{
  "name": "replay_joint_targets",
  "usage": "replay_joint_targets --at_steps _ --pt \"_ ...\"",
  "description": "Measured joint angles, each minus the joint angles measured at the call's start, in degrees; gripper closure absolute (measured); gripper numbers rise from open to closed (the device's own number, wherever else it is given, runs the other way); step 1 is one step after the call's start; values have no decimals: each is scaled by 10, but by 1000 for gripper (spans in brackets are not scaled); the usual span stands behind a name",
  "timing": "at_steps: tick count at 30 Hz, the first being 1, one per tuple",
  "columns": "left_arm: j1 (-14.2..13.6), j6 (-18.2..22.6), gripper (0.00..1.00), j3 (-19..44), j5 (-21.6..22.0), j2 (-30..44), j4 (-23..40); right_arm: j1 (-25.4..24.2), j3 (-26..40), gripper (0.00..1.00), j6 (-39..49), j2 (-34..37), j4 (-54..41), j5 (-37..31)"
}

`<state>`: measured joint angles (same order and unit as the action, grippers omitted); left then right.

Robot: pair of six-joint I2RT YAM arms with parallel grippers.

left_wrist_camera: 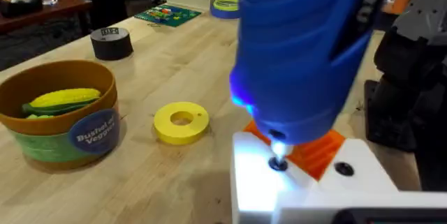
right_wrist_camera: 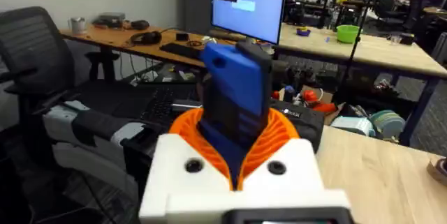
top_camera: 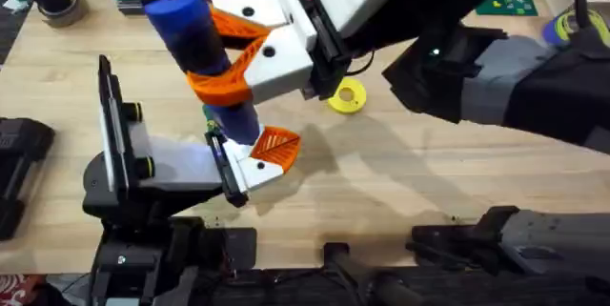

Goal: Pick up the gripper from the table and insert it into the empty holder that is missing its gripper. Then pick up a screw, insert it into the mounting hole, and use the screwdriver to tighten it. Finally, clean up the table by picking up the vegetable and placing it into the bucket.

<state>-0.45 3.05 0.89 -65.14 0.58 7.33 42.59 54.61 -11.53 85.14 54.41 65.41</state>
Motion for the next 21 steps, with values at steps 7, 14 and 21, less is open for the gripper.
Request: replay_joint_targets --at_steps 7,14,21 --pt "0 0 997 0 0 0 0 0 0 977 1 0 -5 0" --pt "0 0 997 0 0 0 0 0 0 977 9 0 -14 0" --pt "0 0 997 0 0 0 0 0 0 977 11 0 -15 0"
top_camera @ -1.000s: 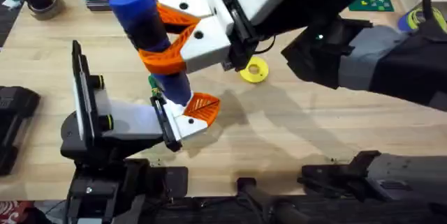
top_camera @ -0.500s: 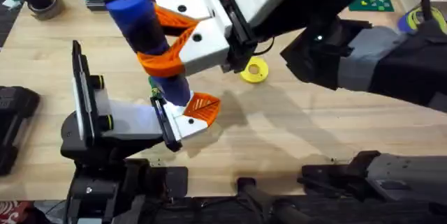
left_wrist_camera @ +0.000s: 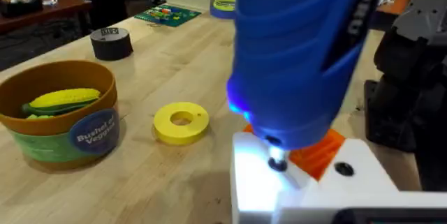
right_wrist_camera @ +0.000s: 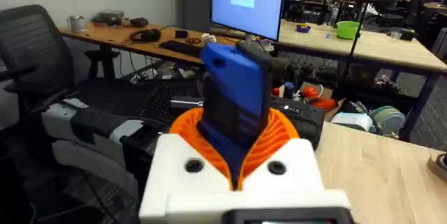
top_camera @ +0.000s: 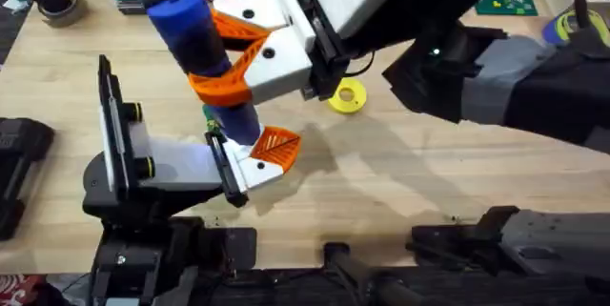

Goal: Pick up the gripper from the table and insert it into the empty holder that is missing its gripper. Then pick up a screw, insert it into the mounting hole, and use the screwdriver to tighten it. Finally, clean up the table by picking up the vegetable and placing it into the bucket.

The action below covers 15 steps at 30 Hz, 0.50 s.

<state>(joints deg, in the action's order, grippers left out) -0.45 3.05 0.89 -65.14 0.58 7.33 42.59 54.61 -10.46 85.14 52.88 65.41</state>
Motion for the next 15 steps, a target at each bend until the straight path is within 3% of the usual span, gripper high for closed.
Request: replay_joint_targets --at_steps 15 --pt "0 0 997 0 0 0 0 0 0 977 -1 0 6 0"
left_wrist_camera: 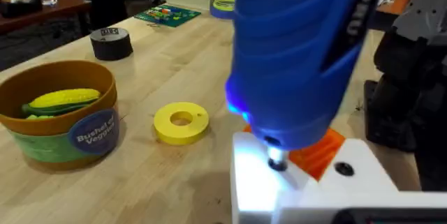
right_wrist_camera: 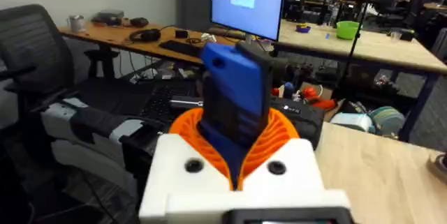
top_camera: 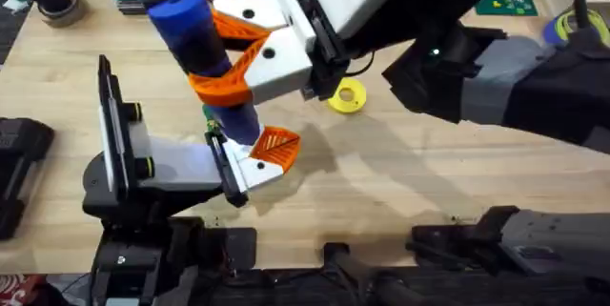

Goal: Pick up the gripper from the table and insert it into the empty holder that is missing its gripper. Then pick up a screw, insert it into the mounting hole, and use the screwdriver to tighten it. Finally, clean up the table by picking up the vegetable and placing it into the bucket.

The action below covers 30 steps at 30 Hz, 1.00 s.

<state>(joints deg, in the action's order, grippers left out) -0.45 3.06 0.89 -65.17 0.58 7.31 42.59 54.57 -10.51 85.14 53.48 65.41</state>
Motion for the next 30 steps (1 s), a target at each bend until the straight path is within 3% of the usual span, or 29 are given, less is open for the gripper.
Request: replay_joint_targets --at_steps 7,15,19,21,25,30 --pt "0 0 997 0 0 0 0 -8 3 977 -40 -3 62 -7" --pt "0 0 997 0 0 0 0 -62 104 977 -62 -20 -29 3" --pt "0 0 997 0 0 0 0 -69 169 977 -30 -31 -197 4" --pt "0 0 997 0 0 0 0 -73 205 977 10 -32 -328 -8" --pt "0 0 997 0 0 0 0 -79 275 977 132 -31 -607 -107" --pt "0 0 997 0 0 0 0 -84 352 977 271 -31 -790 -253"
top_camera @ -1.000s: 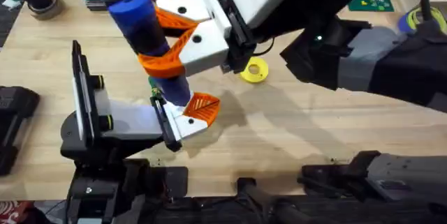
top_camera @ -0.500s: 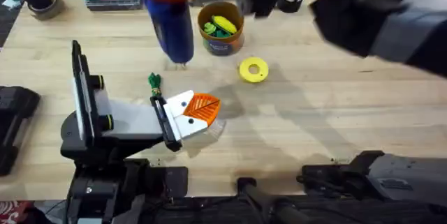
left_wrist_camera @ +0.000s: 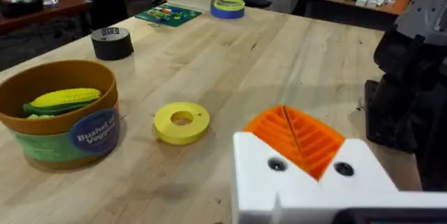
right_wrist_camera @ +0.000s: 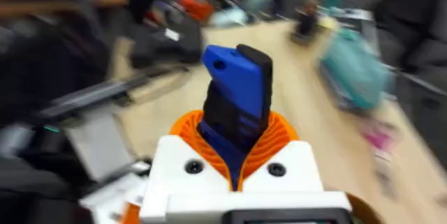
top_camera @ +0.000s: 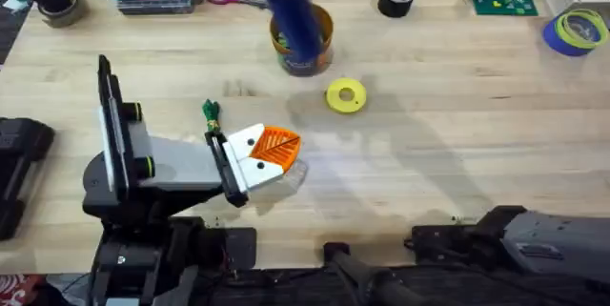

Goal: Pick up the gripper from the table and insert it into the empty holder that is missing its gripper. Then pick up a screw, insert it into the mounting hole, and use the screwdriver to tighten it. Finally, clean up the table by picking up the vegetable and placing it into the bucket.

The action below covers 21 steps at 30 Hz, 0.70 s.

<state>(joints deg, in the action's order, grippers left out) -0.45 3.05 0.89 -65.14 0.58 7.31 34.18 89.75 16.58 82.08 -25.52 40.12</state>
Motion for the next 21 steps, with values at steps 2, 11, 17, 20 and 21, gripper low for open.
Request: replay_joint_targets --at_steps 2,11,17,20,21 --pt "0 0 997 0 0 0 0 -3 21 977 50 0 -34 -54" --pt "0 0 997 0 0 0 0 -26 31 977 259 10 -195 -305" --pt "0 0 997 0 0 0 0 -91 27 977 345 50 -239 -364" --pt "0 0 997 0 0 0 0 -131 1 977 402 64 -229 -376" --pt "0 0 997 0 0 0 0 -143 -12 977 420 66 -226 -378"
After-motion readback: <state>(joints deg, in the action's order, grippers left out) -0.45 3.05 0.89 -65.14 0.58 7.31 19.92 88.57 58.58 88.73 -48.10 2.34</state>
